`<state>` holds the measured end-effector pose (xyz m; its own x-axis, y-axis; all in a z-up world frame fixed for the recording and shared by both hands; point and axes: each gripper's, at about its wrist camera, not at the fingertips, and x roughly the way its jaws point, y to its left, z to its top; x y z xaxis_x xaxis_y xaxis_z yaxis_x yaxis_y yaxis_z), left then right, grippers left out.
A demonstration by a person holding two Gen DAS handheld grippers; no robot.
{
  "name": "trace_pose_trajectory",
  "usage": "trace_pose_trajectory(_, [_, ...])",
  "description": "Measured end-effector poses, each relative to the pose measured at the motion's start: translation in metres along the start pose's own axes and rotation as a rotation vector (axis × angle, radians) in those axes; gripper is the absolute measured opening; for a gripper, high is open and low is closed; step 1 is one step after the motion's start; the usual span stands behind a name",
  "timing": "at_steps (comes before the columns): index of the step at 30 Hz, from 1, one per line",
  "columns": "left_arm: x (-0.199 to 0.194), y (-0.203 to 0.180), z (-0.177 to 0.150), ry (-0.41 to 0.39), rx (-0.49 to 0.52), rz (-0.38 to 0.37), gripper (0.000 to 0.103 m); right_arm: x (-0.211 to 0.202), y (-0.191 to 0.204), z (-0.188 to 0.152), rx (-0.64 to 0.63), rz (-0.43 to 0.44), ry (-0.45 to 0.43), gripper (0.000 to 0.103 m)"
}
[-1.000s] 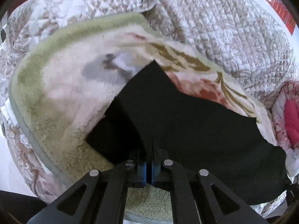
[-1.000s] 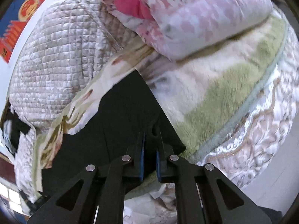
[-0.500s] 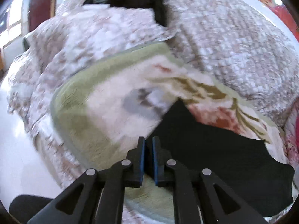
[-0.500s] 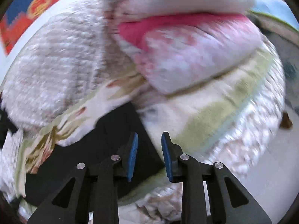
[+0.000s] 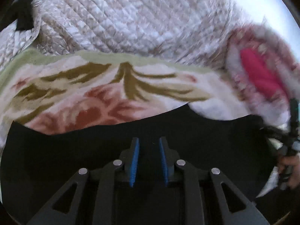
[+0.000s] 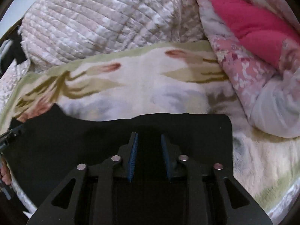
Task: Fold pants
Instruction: 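Lower the folded edge onto the pants and open both grippers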
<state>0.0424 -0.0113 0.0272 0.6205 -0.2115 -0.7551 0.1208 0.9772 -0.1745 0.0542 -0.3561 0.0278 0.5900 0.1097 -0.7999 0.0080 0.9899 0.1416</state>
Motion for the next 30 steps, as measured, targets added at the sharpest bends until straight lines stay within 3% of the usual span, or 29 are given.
trace_pose_trajectory(2, [0.022,0.008,-0.001,0.046,-0.023,0.043,0.024,0.004,-0.016,0.001,0.077,0.003,-0.013,0.000])
trace_pose_trajectory(6, [0.022,0.009,0.003,0.032,-0.039,0.037,0.024,-0.005,-0.015,0.002,0.098,-0.005,-0.049,0.000])
trace_pose_trajectory(10, [0.007,0.020,0.002,-0.021,-0.050,0.092,0.024,-0.032,-0.012,0.008,0.091,-0.021,-0.181,0.005])
trace_pose_trajectory(12, [0.011,0.038,0.003,-0.034,-0.079,0.114,0.024,-0.015,-0.022,0.014,0.109,-0.114,-0.120,0.008])
trace_pose_trajectory(14, [0.014,0.052,0.005,-0.045,-0.108,0.135,0.024,0.001,-0.044,0.011,0.216,-0.074,-0.051,0.008])
trace_pose_trajectory(18, [0.007,0.081,0.001,-0.060,-0.197,0.249,0.024,-0.018,-0.042,0.010,0.196,-0.121,-0.130,0.012])
trace_pose_trajectory(22, [-0.009,0.109,-0.012,-0.068,-0.256,0.304,0.024,-0.033,-0.028,0.000,0.153,-0.064,-0.161,0.012])
trace_pose_trajectory(25, [-0.022,0.117,-0.021,-0.072,-0.279,0.319,0.024,-0.040,-0.007,-0.009,0.106,0.000,-0.153,0.023])
trace_pose_trajectory(27, [-0.032,0.115,-0.028,-0.072,-0.287,0.304,0.024,-0.044,0.013,-0.018,0.057,0.055,-0.141,0.036])
trace_pose_trajectory(30, [-0.049,0.103,-0.046,-0.083,-0.286,0.275,0.027,-0.047,0.045,-0.037,-0.017,0.112,-0.120,0.040])
